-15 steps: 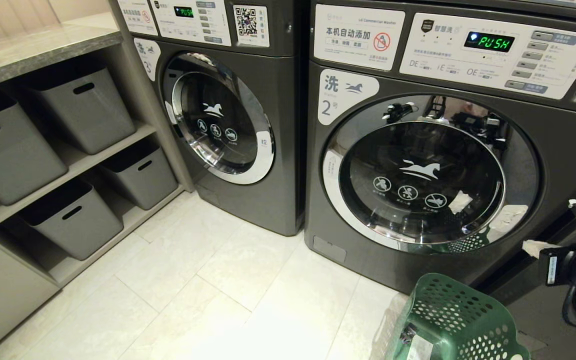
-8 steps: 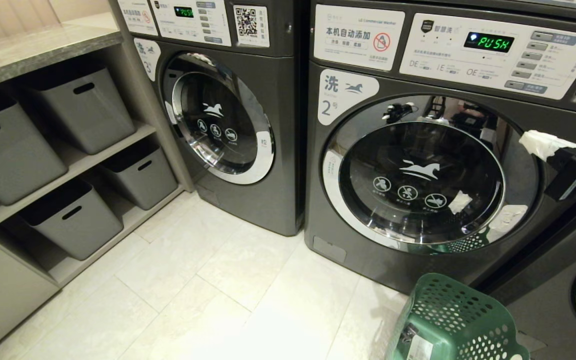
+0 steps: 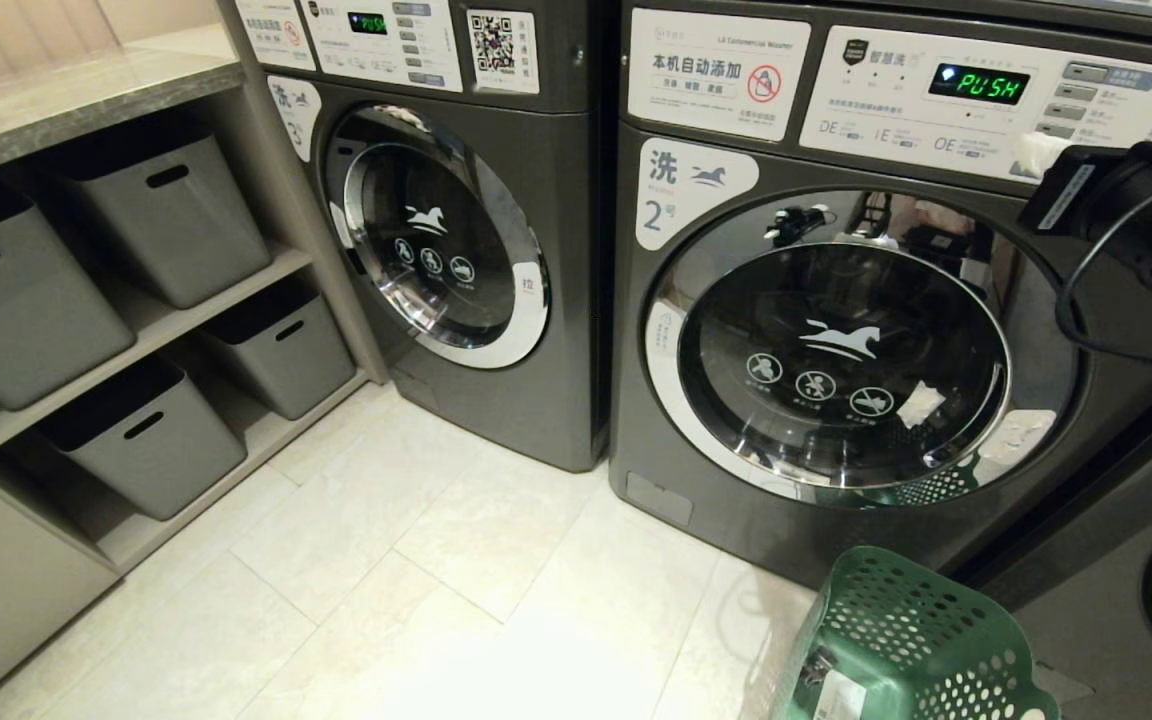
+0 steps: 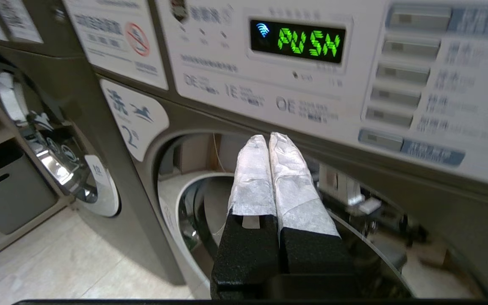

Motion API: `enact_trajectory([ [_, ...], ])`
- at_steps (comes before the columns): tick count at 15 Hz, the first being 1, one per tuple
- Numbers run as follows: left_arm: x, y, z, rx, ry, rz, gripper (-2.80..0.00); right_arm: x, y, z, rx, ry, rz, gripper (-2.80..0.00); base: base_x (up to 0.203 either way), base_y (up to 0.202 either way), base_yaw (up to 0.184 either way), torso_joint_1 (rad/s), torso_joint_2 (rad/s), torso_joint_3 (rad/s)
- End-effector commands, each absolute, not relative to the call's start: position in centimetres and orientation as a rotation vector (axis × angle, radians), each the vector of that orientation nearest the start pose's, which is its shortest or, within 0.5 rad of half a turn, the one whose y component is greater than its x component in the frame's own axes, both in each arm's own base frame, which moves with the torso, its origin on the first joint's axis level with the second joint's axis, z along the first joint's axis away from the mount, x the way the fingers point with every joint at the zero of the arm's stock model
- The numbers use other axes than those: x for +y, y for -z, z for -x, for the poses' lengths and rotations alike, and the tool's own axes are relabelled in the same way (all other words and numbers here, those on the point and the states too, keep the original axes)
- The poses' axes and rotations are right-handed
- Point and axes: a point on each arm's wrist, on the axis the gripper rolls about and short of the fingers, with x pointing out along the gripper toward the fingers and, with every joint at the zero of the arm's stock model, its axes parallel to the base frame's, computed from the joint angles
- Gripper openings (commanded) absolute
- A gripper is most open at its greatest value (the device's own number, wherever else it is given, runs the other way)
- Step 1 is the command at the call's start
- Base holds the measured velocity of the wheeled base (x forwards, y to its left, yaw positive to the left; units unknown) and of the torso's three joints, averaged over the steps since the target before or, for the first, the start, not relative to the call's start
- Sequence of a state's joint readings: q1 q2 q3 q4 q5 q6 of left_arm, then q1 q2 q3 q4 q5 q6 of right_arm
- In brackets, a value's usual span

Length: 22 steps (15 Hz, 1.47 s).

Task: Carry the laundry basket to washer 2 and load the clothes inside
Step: Press the washing machine switch

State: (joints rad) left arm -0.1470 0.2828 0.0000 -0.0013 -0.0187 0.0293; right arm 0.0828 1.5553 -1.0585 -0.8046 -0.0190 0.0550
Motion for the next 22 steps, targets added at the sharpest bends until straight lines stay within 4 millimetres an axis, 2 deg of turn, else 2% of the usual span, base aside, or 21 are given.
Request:
enact_trajectory([
  [1, 0.0, -7.9, 0.1, 0.281, 0.169, -0.047, -2.8, 2.3, -31.4, -29.5, -0.227, -0.026, -0.109, -2.8, 0.0, 0.0, 0.0, 0.0, 0.0, 0.0],
  [4, 0.0, -7.9, 0.1, 0.281, 0.17, -0.047, -2.8, 1.2, -32.2, -27.7, -0.222, 0.029, -0.111, -2.8, 0.0, 0.0, 0.0, 0.0, 0.0, 0.0],
  [9, 0.0, -7.9, 0.1, 0.281, 0.168, -0.047, -2.8, 0.5, -30.9, -26.3, -0.177, 0.055, -0.104, -2.8, 0.0, 0.0, 0.0, 0.0, 0.0, 0.0],
  [12, 0.0, -7.9, 0.1, 0.281, 0.167, -0.047, -2.8, 0.1, -30.6, -27.5, -0.227, 0.078, -0.086, -2.8, 0.0, 0.0, 0.0, 0.0, 0.0, 0.0],
  [15, 0.0, -7.9, 0.1, 0.281, 0.169, -0.047, -2.8, -1.5, -31.0, -28.7, -0.286, 0.129, -0.026, -2.8, 0.0, 0.0, 0.0, 0.0, 0.0, 0.0],
  [22, 0.0, -7.9, 0.1, 0.281, 0.169, -0.047, -2.8, -1.4, -31.1, -28.8, -0.289, 0.055, -0.015, -2.8, 0.0, 0.0, 0.0, 0.0, 0.0, 0.0],
])
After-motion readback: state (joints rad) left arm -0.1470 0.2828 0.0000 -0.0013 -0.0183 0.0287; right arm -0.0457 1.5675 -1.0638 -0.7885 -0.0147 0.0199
